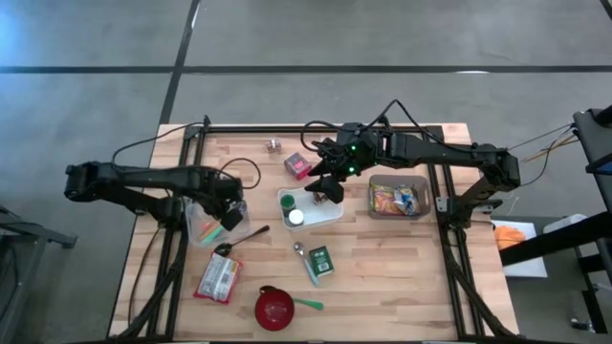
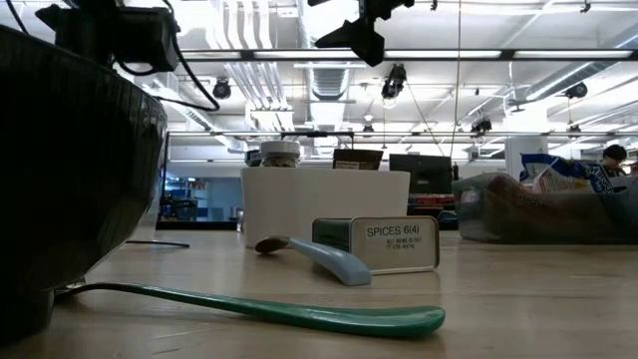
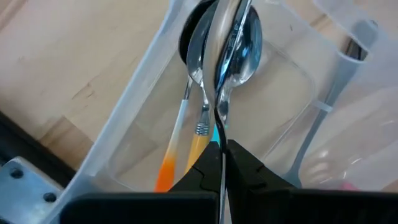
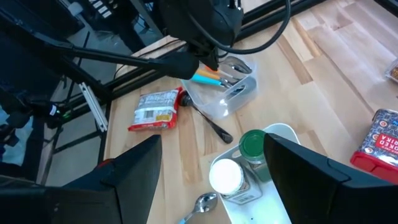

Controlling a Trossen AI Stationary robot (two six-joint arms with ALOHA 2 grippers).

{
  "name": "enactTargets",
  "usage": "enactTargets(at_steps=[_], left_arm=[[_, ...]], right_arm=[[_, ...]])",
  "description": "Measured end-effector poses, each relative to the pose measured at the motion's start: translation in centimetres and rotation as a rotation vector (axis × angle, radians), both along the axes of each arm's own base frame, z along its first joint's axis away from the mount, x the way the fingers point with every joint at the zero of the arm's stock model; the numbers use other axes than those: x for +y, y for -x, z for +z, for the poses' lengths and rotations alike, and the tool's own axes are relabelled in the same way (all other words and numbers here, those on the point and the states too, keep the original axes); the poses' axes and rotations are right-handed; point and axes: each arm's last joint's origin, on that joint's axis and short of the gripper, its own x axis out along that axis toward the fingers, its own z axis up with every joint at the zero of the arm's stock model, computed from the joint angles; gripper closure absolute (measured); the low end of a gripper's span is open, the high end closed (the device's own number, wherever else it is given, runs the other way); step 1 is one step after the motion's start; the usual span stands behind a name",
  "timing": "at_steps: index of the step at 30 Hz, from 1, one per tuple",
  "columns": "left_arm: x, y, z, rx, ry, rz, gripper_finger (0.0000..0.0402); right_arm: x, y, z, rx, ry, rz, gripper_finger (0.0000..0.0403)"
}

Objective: Pick & Place Food Item
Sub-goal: Put the silver spoon into the transparent bin

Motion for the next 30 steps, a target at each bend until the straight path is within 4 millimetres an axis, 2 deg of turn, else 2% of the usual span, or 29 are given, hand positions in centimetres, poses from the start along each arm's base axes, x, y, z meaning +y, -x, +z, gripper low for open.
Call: enactTargets(at_steps=[15, 30], left_arm=[[-0.3, 0.7, -3.7, -0.033, 0.081, 0.021, 0.0401], [-0.4, 1.2, -4.5, -0.012, 0.104, 0.026, 0.0401]], right_arm=[[0.0, 0.0, 0.0, 0.005, -0.001, 0.000, 0.0126], [0.0, 0.0, 0.0, 0.006, -0.002, -0.001, 0.0126]])
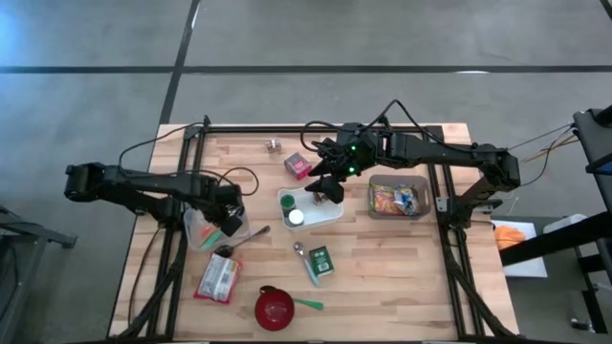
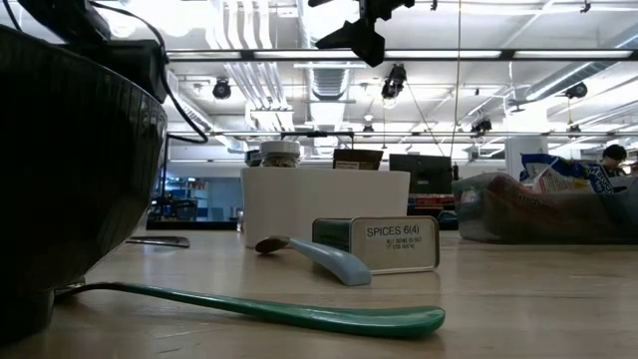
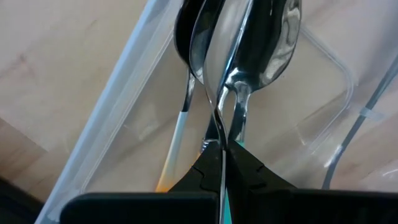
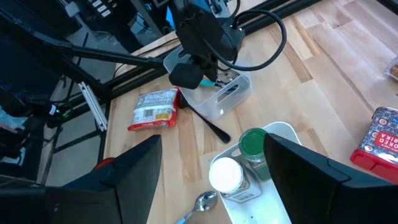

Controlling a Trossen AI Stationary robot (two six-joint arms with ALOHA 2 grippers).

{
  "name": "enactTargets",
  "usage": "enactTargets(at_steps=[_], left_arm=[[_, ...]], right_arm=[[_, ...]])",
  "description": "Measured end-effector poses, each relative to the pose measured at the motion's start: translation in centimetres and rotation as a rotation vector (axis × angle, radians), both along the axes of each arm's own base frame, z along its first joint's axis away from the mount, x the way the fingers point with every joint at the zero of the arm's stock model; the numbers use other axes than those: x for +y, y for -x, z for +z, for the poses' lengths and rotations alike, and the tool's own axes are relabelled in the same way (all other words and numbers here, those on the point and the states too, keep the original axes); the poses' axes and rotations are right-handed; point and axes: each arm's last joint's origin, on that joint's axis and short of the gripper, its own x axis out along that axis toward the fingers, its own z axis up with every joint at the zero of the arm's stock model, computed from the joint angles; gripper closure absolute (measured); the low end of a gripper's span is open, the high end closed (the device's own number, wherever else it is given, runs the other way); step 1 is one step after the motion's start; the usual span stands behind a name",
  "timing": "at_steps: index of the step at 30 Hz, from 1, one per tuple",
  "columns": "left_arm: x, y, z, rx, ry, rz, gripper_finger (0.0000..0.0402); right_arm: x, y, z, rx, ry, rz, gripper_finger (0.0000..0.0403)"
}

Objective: Pick & Place Food Item
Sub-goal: Put the silver spoon into the transparent bin

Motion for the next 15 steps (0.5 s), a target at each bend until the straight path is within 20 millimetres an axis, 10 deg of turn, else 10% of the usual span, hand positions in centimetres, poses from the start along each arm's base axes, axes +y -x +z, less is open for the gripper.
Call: enactTargets(at_steps=[15], left_arm=[[-0.13, 0.00, -0.03, -0.002, 0.048, 0.019, 0.0308]], right_arm=[[0.00, 0.00, 0.00, 0.000, 0.001, 0.001, 0.0126]])
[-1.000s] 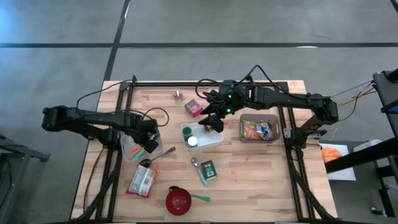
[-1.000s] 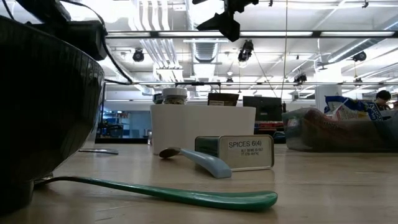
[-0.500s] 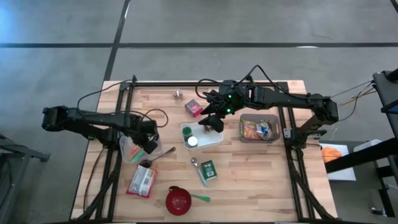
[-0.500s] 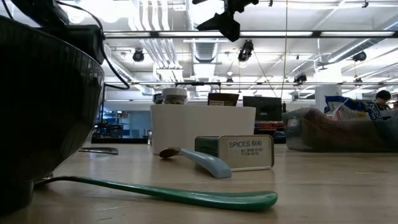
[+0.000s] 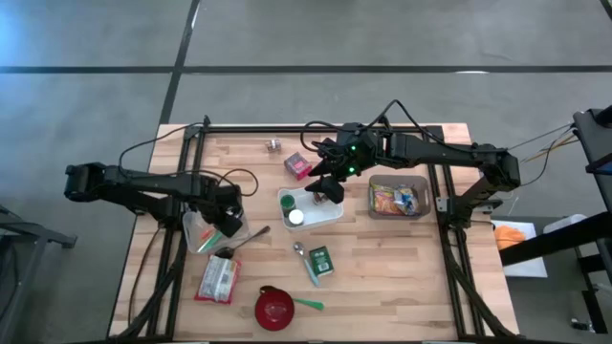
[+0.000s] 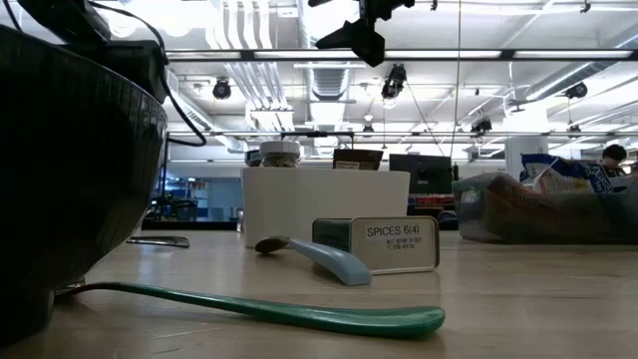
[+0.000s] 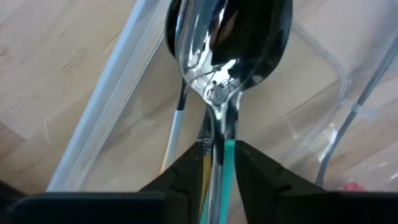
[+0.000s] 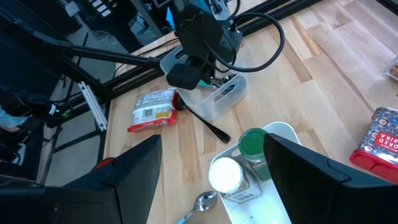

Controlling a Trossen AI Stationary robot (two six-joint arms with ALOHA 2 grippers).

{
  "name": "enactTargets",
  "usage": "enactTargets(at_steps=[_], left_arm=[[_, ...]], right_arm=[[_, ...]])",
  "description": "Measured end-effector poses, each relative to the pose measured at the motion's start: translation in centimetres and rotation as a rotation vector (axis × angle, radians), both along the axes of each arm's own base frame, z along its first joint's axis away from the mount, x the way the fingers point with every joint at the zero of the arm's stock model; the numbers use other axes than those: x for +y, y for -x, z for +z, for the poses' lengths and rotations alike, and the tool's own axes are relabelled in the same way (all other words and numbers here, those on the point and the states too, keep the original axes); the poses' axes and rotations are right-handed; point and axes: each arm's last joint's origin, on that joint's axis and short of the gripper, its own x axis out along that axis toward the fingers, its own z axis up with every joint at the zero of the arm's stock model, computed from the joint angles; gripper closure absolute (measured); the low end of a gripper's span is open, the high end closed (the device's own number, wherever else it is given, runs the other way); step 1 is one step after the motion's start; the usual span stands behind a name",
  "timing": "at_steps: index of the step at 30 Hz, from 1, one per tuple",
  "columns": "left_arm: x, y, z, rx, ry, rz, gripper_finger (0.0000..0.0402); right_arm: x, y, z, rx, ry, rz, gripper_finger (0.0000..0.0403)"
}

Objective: Pick & Place Food Item
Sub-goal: Put the silver spoon into the transparent bin, then adjust the transparent bin

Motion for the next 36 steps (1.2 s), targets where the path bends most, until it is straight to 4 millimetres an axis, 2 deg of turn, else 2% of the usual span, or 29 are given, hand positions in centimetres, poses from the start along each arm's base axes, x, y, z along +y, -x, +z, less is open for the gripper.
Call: enactTargets(at_steps=[9, 20, 30, 36], left_arm=[[0.0, -0.4, 0.5, -0.024, 0.014, -0.004, 0.0246], [-0.3, -0.9, 1.9, -0.031, 0.129, 0.012, 0.0168], [-0.1, -2.7, 6.5, -0.125, 0.009, -0.050, 0.0166], [-1.7, -4.0, 9.9, -0.264, 0.001, -0.221, 0.0178]], right_arm=[[0.0, 0.1, -0.1, 0.015, -0.002, 0.000, 0.0126], [0.0, 0.1, -0.1, 0.015, -0.002, 0.000, 0.0126], [0.0, 0.1, -0.1, 0.015, -0.002, 0.000, 0.0126], [0.0, 0.1, -0.2, 0.023, -0.004, 0.000, 0.0126]])
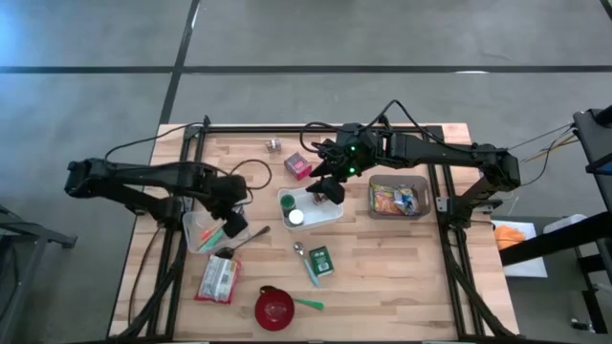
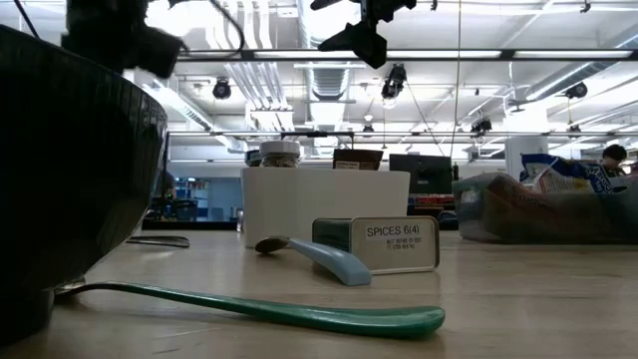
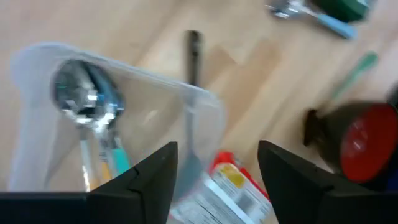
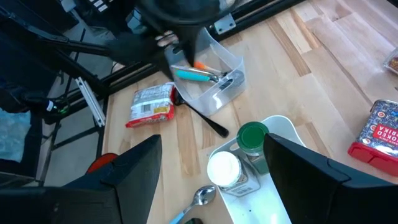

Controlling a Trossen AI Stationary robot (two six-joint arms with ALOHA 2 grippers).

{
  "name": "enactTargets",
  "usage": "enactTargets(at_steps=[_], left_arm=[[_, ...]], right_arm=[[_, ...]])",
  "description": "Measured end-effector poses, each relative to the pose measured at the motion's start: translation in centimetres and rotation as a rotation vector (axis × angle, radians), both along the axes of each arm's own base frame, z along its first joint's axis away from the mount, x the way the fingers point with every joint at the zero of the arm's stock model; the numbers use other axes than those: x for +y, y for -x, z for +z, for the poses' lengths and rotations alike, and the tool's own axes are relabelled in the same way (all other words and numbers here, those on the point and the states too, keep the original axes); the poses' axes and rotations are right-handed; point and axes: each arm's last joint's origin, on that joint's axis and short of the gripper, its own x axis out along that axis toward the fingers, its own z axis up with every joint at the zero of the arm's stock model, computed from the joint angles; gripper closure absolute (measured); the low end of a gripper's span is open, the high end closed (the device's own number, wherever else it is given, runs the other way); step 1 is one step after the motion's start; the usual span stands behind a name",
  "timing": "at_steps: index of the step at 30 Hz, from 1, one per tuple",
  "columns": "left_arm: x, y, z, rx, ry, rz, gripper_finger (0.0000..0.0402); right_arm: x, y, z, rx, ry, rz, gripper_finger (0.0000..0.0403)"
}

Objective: Pick & Place Food Item
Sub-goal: Adjust the transparent bin

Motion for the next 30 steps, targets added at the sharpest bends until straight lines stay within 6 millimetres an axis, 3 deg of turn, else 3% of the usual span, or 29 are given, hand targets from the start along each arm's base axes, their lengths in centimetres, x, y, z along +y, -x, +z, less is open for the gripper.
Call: enactTargets(at_steps=[5, 12, 20, 30], left_arm=[[-2.1, 0.1, 0.3, -0.008, 0.027, -0.109, 0.0238], [-4.7, 1.2, -1.3, 0.059, 0.052, -0.257, 0.0387], [-5.7, 2.5, -3.0, 0.152, 0.059, -0.315, 0.0400], [-6.0, 4.1, -3.5, 0.283, 0.059, -0.401, 0.0401]], right_arm=[[0.0, 0.0, 0.0, 0.000, 0.000, 0.000, 0.0126], [0.0, 0.0, 0.0, -0.001, 0.006, 0.004, 0.0126], [0.0, 0.0, 0.0, -0.002, 0.007, 0.004, 0.0126], [0.0, 0.0, 0.0, -0.001, 0.004, 0.002, 0.0126]])
